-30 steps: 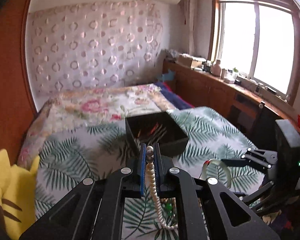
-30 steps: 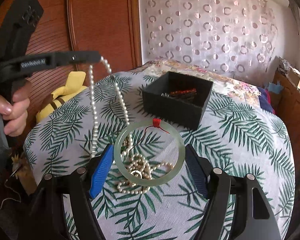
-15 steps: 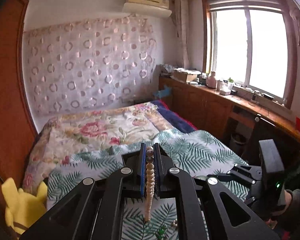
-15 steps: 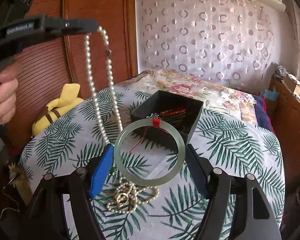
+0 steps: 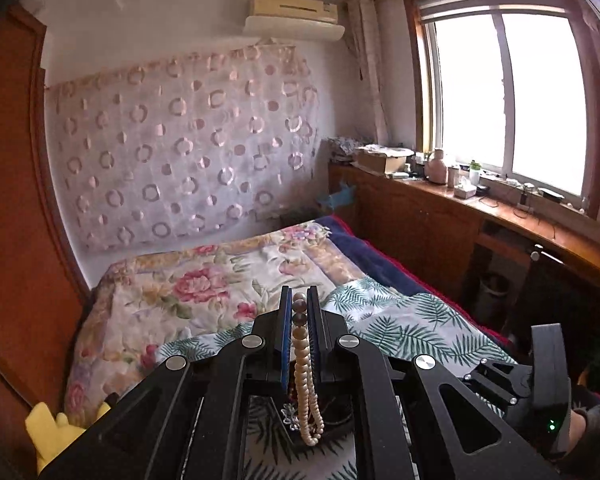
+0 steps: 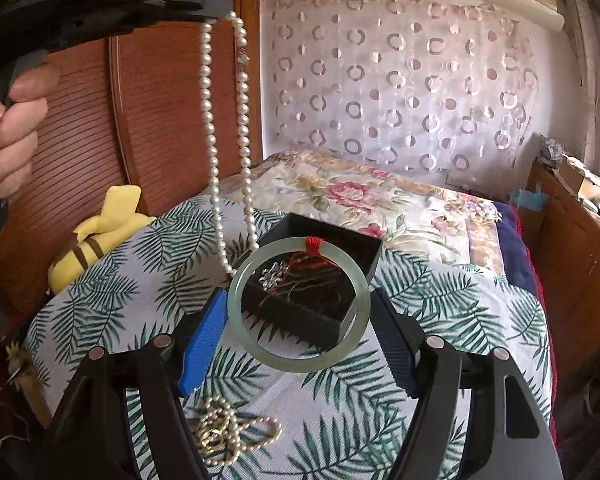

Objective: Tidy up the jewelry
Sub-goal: 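Carry pearl necklace and jade bangle over the black box and open both grippers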

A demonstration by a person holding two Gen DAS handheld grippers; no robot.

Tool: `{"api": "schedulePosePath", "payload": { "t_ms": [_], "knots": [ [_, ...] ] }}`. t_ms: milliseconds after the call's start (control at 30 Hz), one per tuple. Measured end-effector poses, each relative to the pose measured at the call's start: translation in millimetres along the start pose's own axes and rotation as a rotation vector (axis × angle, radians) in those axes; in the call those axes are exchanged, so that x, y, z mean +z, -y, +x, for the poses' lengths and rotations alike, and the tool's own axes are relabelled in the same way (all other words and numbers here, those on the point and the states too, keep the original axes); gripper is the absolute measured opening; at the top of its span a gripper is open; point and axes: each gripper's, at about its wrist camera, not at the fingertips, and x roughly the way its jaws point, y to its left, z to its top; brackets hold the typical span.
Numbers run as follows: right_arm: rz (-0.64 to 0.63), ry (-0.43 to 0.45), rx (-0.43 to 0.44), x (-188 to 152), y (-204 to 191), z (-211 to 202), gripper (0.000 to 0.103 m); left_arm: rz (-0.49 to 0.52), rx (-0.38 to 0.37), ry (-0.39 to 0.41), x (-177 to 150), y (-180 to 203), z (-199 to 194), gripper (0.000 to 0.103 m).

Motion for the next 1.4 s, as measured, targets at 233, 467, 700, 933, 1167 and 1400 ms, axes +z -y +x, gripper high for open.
{"api": "schedulePosePath", "payload": {
  "t_ms": [233,467,700,933,1167,1400],
  "knots": [
    [0.010,-0.006,-0.009,12,12,21,0.074,-0.034,0.004,-0.049,-11,-11,37,0.007],
    [0.055,-0.053,-0.017,13,28,69,0.074,-0.091,0.003,-0.174,-69,-25,81,0.007],
    [0.046,-0.054,-0.011,13,27,93,0.074,-0.130,-0.004,-0.209,-106,-34,88,0.026],
    [0.027,-0.095,-0.007,14,19,112,0.074,-0.146,0.026,-0.213,-140,-43,71,0.064],
    [0.013,-0.123,-0.013,11,11,126,0.075,-0.109,0.064,-0.223,-171,-43,64,0.092],
    [0.012,-0.072,-0.015,8,9,109,0.084,-0.122,0.025,-0.226,-184,-44,53,0.095]
  ]
}}
